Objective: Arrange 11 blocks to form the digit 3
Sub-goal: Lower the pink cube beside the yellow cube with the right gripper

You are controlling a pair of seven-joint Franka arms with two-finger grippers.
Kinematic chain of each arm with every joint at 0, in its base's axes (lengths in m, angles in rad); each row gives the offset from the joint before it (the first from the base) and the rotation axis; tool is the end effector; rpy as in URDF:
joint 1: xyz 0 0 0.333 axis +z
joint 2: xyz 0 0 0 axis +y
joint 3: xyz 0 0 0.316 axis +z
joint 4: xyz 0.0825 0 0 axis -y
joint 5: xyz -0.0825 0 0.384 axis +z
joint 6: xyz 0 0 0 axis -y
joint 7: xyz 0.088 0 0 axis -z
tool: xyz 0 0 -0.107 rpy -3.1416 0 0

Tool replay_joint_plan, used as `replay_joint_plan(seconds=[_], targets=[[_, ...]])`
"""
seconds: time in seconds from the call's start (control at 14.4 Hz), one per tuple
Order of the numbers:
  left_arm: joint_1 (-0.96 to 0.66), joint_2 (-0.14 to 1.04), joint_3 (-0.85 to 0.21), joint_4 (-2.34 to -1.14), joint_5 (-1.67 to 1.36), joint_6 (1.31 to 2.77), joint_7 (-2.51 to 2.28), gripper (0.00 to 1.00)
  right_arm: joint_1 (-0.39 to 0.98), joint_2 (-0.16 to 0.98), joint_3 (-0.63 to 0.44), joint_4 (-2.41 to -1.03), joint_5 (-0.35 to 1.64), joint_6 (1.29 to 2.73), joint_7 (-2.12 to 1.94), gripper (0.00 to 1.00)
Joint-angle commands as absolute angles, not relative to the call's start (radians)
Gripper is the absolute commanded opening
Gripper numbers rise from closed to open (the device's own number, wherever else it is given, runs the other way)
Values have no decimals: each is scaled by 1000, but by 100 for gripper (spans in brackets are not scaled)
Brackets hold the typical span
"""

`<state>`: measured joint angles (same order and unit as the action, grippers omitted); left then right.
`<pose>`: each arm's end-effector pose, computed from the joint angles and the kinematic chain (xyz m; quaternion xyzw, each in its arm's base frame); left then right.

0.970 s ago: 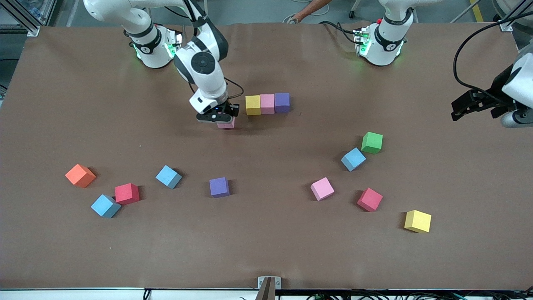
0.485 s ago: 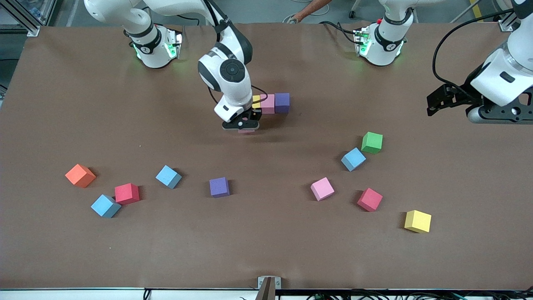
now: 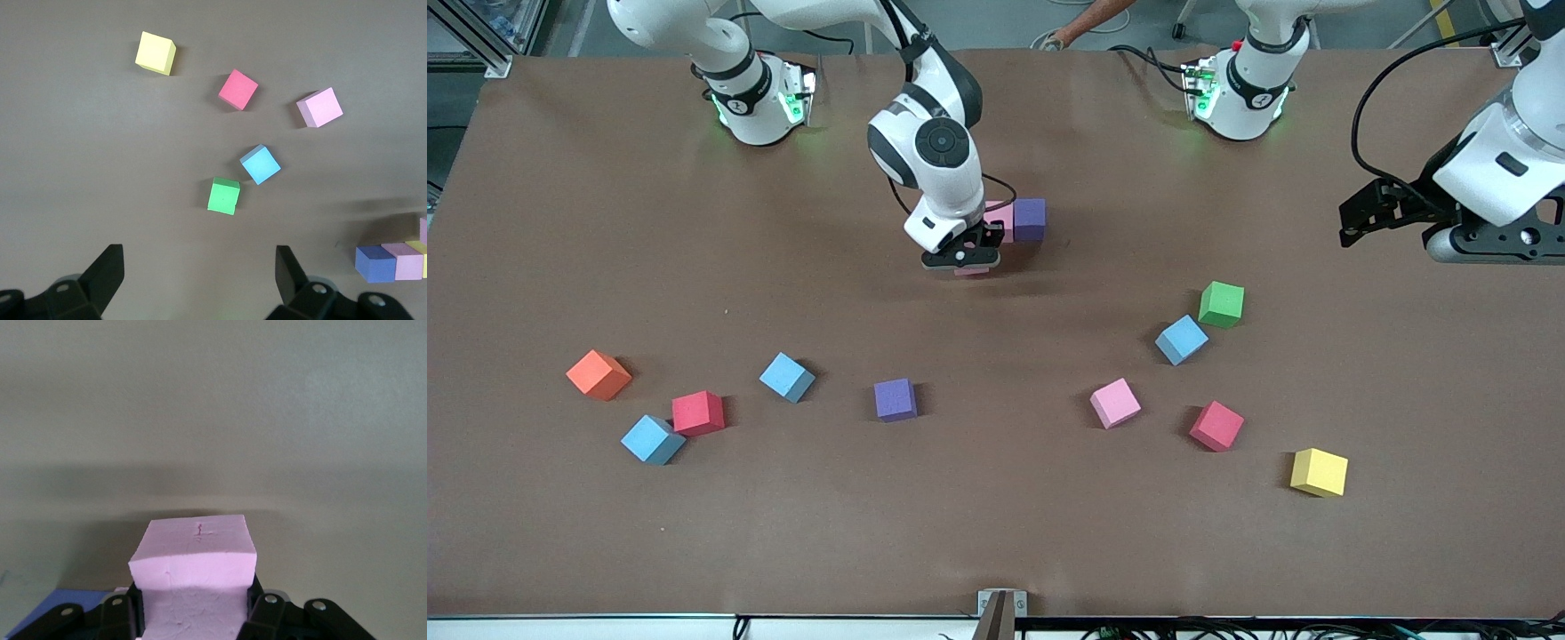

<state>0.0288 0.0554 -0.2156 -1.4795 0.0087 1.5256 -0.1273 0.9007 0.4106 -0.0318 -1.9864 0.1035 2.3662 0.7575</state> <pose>0.5583 -0.1007 0.6331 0.9996 -0.0294 -0.0042 0.0009 0.3908 0.4650 0.2538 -0.9993 -0.0194 0.0316 0.0092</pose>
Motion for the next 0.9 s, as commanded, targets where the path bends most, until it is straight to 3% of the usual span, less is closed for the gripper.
replay_joint_plan(seconds=[0.0,0.83], targets=[[34,55,-225,-1468,43,1496,-132,100,910,434,-35,-1980,123,2358,762,0],[-17,63,-225,-1463,46,1499,-137,100,917,476,-35,-1976,129,2388,784,0]])
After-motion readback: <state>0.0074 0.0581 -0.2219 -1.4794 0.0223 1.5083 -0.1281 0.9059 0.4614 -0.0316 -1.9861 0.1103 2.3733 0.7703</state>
